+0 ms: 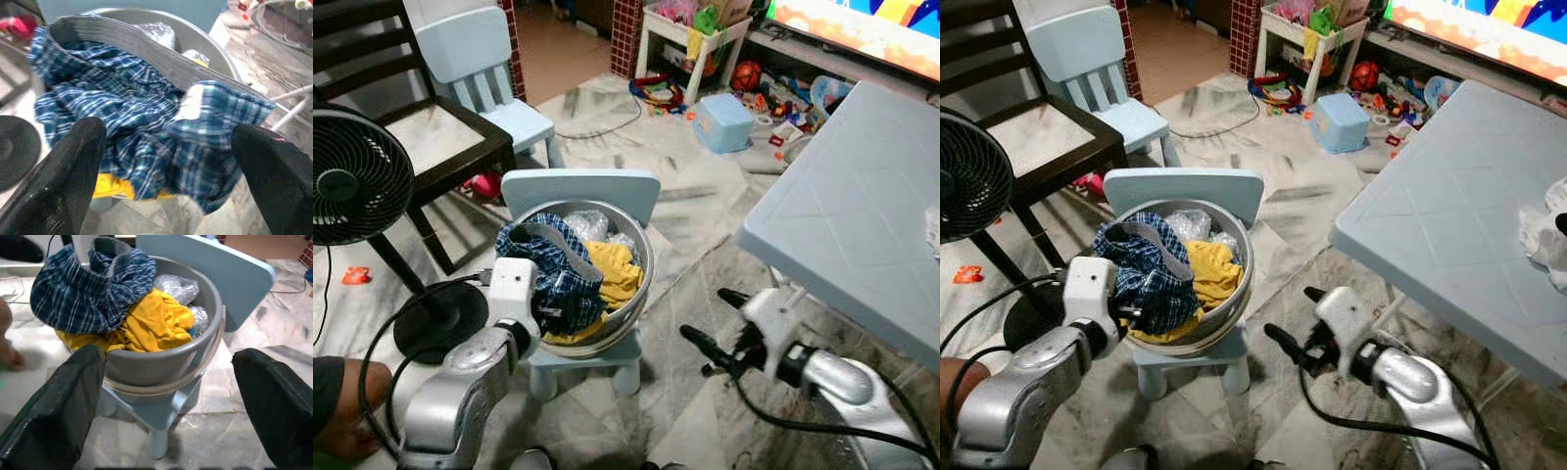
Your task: Hang hanger
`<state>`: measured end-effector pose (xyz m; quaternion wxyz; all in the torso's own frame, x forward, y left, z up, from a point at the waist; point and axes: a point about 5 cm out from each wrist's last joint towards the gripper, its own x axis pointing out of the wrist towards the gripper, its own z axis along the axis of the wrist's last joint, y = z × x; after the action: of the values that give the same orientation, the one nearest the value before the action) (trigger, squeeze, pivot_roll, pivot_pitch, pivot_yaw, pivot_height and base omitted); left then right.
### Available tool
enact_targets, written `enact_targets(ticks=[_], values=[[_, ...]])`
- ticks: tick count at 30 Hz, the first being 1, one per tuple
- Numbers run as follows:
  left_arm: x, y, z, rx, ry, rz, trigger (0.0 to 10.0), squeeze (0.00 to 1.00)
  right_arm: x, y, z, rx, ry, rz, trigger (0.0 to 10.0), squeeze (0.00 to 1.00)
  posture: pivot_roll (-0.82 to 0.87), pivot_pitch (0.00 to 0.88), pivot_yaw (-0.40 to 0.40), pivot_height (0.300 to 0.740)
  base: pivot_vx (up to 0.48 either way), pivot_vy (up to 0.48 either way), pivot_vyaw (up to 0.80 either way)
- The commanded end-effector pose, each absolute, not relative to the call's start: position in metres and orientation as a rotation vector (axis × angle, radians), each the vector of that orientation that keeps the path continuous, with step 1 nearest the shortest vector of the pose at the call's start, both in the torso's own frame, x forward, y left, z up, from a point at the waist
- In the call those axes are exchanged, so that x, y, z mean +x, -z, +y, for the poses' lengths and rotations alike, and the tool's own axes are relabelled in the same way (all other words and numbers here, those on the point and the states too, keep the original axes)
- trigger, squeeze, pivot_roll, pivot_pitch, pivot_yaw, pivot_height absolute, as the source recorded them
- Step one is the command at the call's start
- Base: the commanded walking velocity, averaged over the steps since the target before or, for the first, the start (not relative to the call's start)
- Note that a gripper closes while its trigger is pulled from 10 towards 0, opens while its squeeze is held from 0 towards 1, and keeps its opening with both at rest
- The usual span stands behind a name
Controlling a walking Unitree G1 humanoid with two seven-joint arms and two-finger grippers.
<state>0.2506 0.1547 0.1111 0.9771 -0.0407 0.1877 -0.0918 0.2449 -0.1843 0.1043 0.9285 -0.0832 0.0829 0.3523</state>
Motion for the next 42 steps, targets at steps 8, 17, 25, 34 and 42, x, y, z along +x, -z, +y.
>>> enact_targets(ticks=[8, 17, 25, 34, 42], values=[[0.236, -0.117, 0.146, 0.032, 0.198, 0.301, 10.0, 0.00, 0.238, -0.103, -0.187, -0.141, -0.724, 0.183, 10.0, 0.00, 0.12, 0.141, -0.049, 0.740, 0.000, 0.000, 0.00], [0.254, -0.121, 0.157, 0.139, 0.172, 0.249, 10.0, 0.00, 0.240, -0.102, -0.183, -0.167, -0.729, 0.179, 10.0, 0.00, 0.12, 0.137, -0.051, 0.740, 0.000, 0.000, 0.00], [0.278, -0.112, 0.147, 0.140, 0.211, 0.275, 10.0, 0.00, 0.241, -0.104, -0.175, -0.199, -0.740, 0.167, 10.0, 0.00, 0.10, 0.135, -0.049, 0.740, 0.000, 0.000, 0.00], [0.284, -0.105, 0.119, 0.088, 0.325, 0.327, 10.0, 0.00, 0.241, -0.104, -0.178, -0.222, -0.717, 0.164, 10.0, 0.00, 0.08, 0.134, -0.036, 0.740, 0.000, 0.000, 0.00], [0.270, -0.108, 0.100, 0.069, 0.403, 0.333, 10.0, 0.00, 0.241, -0.101, -0.171, -0.238, -0.727, 0.159, 10.0, 0.00, 0.09, 0.132, -0.034, 0.740, 0.000, 0.000, 0.00]])
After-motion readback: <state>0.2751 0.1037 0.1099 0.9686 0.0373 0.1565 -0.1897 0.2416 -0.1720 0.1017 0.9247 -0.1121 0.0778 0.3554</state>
